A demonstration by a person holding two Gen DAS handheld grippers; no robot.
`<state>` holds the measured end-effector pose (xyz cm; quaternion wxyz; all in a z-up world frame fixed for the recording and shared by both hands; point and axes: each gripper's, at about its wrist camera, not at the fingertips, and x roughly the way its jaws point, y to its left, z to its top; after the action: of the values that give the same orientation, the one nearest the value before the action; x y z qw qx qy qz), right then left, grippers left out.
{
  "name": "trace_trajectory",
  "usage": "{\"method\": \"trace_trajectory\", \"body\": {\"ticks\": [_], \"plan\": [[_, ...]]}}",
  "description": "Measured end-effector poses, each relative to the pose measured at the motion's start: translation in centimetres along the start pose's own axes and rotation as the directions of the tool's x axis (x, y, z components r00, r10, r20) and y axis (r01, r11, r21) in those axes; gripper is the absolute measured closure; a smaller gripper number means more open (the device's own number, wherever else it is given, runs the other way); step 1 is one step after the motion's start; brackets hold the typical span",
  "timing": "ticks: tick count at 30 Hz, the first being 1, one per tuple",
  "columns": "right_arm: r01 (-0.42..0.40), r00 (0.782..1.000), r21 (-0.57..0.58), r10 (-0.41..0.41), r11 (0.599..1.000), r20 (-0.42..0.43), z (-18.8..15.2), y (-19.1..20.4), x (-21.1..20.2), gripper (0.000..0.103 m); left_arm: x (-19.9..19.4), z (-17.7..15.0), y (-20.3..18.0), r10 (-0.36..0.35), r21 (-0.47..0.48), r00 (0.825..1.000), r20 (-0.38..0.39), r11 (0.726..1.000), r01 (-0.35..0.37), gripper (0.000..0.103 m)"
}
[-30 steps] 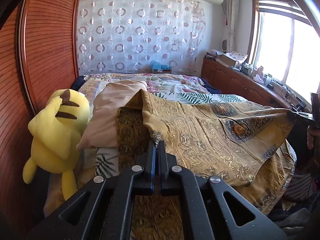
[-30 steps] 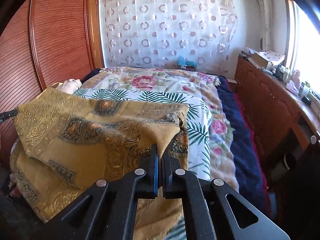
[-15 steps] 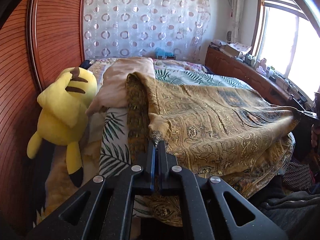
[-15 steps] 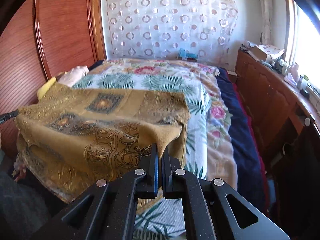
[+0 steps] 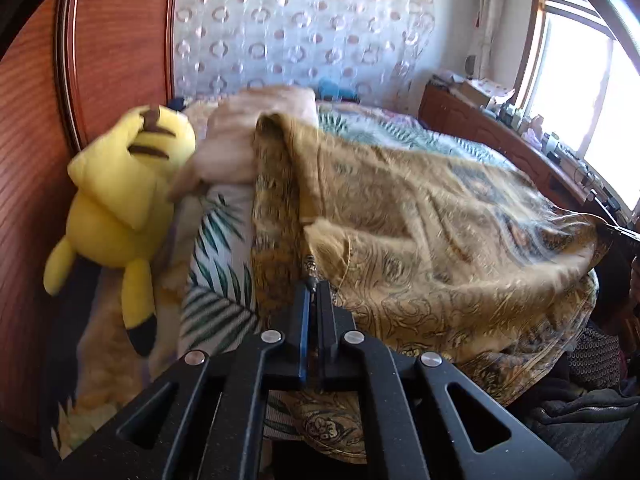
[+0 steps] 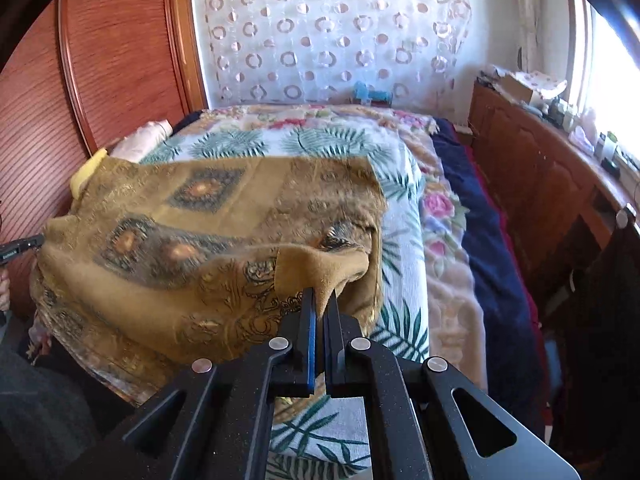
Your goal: Fold small clothes
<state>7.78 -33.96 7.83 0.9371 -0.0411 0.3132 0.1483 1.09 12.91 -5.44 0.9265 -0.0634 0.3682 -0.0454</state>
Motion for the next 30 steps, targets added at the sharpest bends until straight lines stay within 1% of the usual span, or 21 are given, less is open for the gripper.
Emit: {"method": "trace_trajectory", "body": {"ticks": [3,5,7,9,11,12,13,14,16,17,18,19,20,21,26,30], "plan": [[-0.016,1.000,-0.004,0.016,1.000,0.026,0.7,0.5,-1.8,0.101,-1.4,1.0,0.1,-0.010,-0.003,0.999,0.039,1.000,0.010,0.100],[-0.029,0.999,-0.013,0.029,1.000,0.034,1.2,0.9,-3.2,0.101,-2.1,1.6,-0.1,-0.008,0.014,0.999,0.052,1.000,0.007,0.100],[-0.043,0.999,-0.016,0.044,0.999,0.031,1.9,1.2,-4.5,0.101,-1.9,2.1,-0.4,0.011,0.054,0.999,0.039,0.998,-0.013,0.100],[-0.026,0.999,0.003,0.026,1.000,0.023,2.2,0.9,-4.8,0.101,-1.3,2.3,-0.3,0.022,0.071,1.000,0.019,0.997,-0.024,0.100],[0.004,1.000,0.022,-0.004,1.000,0.016,2.1,0.5,-4.1,0.101,-0.5,2.2,-0.2,0.029,0.073,1.000,-0.005,0.997,-0.028,0.089],[0.025,1.000,0.034,-0.025,0.999,-0.001,1.8,0.2,-3.2,0.100,-0.3,2.0,-0.2,0.033,0.077,0.999,-0.010,0.996,-0.033,0.074],[0.036,0.999,0.042,-0.036,0.998,-0.020,1.4,0.1,-2.3,0.096,-0.2,1.8,-0.3,0.039,0.087,0.999,-0.009,0.996,-0.038,0.063],[0.055,0.998,0.040,-0.054,0.998,-0.039,1.1,0.3,-1.4,0.096,-0.2,1.6,-0.4,0.041,0.095,0.999,-0.005,0.995,-0.040,0.059],[0.086,0.994,0.014,-0.085,0.996,-0.068,0.5,0.7,0.0,0.094,-0.3,1.3,-0.4,0.031,0.095,0.999,-0.009,0.995,-0.030,0.049],[0.096,0.992,0.005,-0.095,0.995,-0.083,0.2,0.9,0.6,0.087,-0.3,1.1,-0.4,0.027,0.091,1.000,-0.013,0.996,-0.026,0.046],[0.113,0.989,-0.005,-0.113,0.994,-0.095,0.0,1.1,1.0,0.081,-0.2,1.0,-0.2,0.031,0.089,0.999,-0.013,0.996,-0.029,0.039],[0.129,0.987,-0.013,-0.129,0.992,-0.100,-0.1,1.2,1.2,0.067,-0.2,1.0,-0.3,0.035,0.087,0.999,-0.012,0.996,-0.034,0.035],[0.136,0.986,-0.023,-0.137,0.990,-0.093,0.0,1.4,1.2,0.058,-0.1,0.9,-0.2,0.037,0.082,0.999,-0.013,0.996,-0.036,0.034],[0.142,0.986,-0.028,-0.144,0.989,-0.086,0.0,1.6,1.1,0.056,0.1,0.8,-0.1,0.037,0.075,0.999,-0.016,0.997,-0.036,0.033],[0.144,0.988,-0.023,-0.145,0.989,-0.057,0.0,2.2,0.0,0.056,1.5,0.1,0.2,0.036,0.048,0.998,-0.042,0.998,-0.034,0.032],[0.155,0.986,-0.019,-0.156,0.988,-0.060,-0.7,1.9,-0.3,0.056,2.7,-0.6,0.3,0.041,0.037,0.997,-0.073,0.999,-0.038,0.031]]}}
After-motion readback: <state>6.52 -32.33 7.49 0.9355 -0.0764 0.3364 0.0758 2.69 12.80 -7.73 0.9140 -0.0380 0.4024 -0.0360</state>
